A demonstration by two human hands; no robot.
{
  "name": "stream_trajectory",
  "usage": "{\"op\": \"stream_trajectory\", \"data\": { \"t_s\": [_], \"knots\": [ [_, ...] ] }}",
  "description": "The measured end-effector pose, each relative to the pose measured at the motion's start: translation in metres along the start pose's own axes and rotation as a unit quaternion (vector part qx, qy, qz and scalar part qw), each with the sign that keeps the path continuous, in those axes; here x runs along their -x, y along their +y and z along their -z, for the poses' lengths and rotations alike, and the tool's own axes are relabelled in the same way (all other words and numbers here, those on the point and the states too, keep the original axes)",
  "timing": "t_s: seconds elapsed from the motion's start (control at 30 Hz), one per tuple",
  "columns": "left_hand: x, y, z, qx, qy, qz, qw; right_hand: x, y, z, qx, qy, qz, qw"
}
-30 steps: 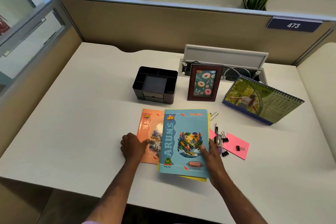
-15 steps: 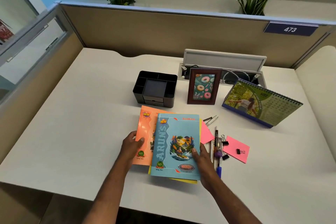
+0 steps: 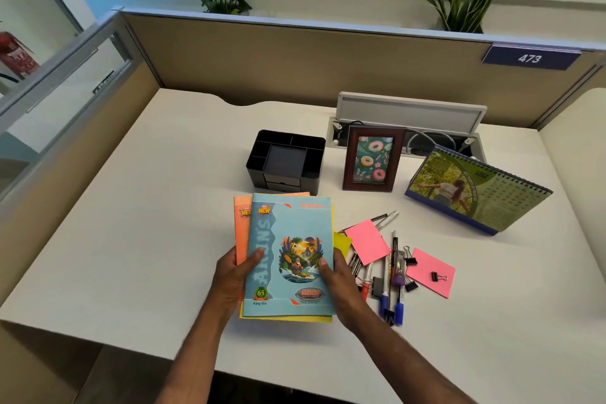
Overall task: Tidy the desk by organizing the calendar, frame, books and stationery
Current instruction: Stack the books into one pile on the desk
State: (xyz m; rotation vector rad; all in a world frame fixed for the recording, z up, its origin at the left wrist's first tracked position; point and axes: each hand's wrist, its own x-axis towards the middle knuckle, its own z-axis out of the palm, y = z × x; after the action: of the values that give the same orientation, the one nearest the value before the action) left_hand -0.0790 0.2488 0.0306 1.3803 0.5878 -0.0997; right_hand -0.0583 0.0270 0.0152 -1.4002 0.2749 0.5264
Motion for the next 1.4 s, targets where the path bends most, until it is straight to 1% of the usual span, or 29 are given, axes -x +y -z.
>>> {"op": "stream_trajectory", "data": {
  "t_s": [0.1,0.2,0.3,0.43,0.6,0.8,0.9,0.97,1.1,1.23,1.3,1.4],
  "knots": [
    [-0.002,0.007,0.015,-0.033,-0.02,-0.017,0.999,-0.001,-0.016,0.0,-0.002,-0.041,0.015,0.999],
    [-0.005,0.017,0.025,-0.057,-0.03,-0.044,0.997,-0.011,-0.036,-0.004,0.032,-0.063,0.044,0.997],
    [-0.01,0.027,0.028,-0.08,-0.04,-0.067,0.994,-0.023,-0.047,-0.012,0.068,-0.059,0.089,0.992],
    [-0.016,0.035,0.028,-0.096,-0.033,-0.073,0.992,-0.03,-0.056,-0.026,0.102,-0.047,0.113,0.987],
    [-0.021,0.034,0.033,-0.112,-0.028,-0.084,0.99,-0.03,-0.049,-0.033,0.14,-0.037,0.16,0.976],
    [-0.015,0.03,0.034,-0.115,-0.045,-0.076,0.989,-0.022,-0.039,-0.033,0.12,-0.04,0.179,0.976],
    [-0.013,0.024,0.035,-0.115,-0.047,-0.071,0.99,-0.016,-0.031,-0.034,0.115,-0.028,0.191,0.974],
    [-0.011,0.022,0.034,-0.12,-0.037,-0.079,0.989,-0.013,-0.026,-0.034,0.112,-0.015,0.198,0.974],
    [-0.01,0.025,0.033,-0.145,0.002,-0.124,0.982,-0.009,-0.025,-0.038,0.121,0.017,0.227,0.966],
    [-0.012,0.019,0.033,-0.147,0.036,-0.152,0.977,-0.001,-0.033,-0.039,0.168,0.023,0.304,0.937],
    [-0.013,0.014,0.035,-0.145,0.024,-0.156,0.977,-0.002,-0.03,-0.036,0.181,0.014,0.318,0.931],
    [-0.016,0.01,0.035,-0.17,-0.025,-0.182,0.968,-0.009,-0.021,-0.034,0.197,0.006,0.314,0.929]
  ]
}}
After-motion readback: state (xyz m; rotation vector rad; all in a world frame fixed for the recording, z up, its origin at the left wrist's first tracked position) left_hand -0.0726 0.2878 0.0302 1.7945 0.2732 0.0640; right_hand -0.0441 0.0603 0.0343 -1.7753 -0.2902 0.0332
